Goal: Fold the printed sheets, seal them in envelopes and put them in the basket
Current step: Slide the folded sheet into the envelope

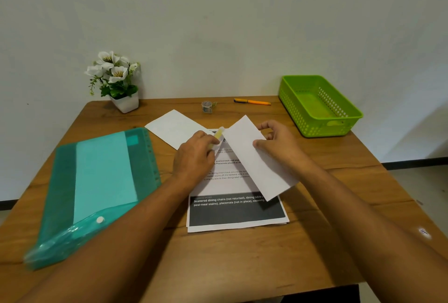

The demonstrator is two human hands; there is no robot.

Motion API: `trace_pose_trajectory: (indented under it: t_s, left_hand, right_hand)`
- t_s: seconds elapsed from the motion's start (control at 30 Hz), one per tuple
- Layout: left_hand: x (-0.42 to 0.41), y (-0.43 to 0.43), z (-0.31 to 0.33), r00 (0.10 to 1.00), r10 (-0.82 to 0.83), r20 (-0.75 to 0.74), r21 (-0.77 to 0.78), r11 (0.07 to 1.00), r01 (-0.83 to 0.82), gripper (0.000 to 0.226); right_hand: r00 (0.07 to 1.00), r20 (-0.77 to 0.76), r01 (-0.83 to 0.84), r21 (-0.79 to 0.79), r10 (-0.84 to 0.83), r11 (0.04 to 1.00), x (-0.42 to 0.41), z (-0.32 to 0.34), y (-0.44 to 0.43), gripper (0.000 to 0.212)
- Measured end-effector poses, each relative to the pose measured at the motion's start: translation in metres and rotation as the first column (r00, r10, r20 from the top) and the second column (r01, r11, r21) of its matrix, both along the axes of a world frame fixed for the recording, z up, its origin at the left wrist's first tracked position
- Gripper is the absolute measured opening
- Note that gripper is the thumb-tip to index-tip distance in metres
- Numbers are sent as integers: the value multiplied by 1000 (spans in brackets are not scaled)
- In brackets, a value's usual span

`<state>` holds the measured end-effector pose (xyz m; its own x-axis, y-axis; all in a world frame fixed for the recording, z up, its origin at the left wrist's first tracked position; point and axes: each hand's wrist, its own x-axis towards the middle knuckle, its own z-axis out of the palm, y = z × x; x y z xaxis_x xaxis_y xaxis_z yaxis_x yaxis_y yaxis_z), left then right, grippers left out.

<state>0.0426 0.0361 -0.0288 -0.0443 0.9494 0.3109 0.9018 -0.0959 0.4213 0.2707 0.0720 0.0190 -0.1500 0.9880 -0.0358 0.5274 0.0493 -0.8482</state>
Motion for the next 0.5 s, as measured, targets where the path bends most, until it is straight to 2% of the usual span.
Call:
trace_pose_trajectory:
  t_s: [0.3, 0.5]
  left_hand:
    - [5, 0, 7, 1000, 0, -19, -16, 1000, -1, 29]
    - [7, -3, 6, 996, -47, -70, -17, 999, 46, 37]
  right_hand:
    - [998, 58, -11, -18, 12, 1000, -13, -4, -4, 32]
    - [998, 40, -41, -143, 47, 989, -18, -6, -9, 32]
